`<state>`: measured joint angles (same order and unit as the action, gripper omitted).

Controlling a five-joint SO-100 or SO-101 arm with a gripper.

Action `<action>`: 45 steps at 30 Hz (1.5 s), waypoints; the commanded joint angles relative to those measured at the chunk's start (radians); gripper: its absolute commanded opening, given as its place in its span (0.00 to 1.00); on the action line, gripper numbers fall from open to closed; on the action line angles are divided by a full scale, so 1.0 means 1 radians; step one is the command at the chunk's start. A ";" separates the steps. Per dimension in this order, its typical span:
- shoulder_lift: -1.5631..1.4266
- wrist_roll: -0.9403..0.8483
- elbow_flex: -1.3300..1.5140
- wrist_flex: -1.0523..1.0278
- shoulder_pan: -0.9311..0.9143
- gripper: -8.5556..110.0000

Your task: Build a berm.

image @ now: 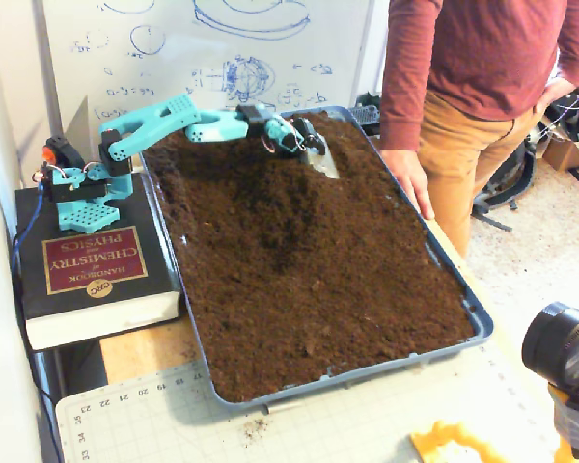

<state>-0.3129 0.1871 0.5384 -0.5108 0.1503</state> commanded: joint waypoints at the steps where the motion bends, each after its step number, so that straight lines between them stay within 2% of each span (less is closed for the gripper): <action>1: -0.114 -0.008 0.012 -0.152 -0.012 0.07; 22: -0.244 -0.009 0.023 -0.583 -0.015 0.07; 31: -0.425 -0.009 0.164 -0.588 -0.005 0.07; 38: -0.603 0.006 0.106 -0.581 0.000 0.07; 45: -0.627 -0.005 0.014 -0.383 -0.009 0.07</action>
<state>-0.7885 0.1902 0.6550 -0.9910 0.1503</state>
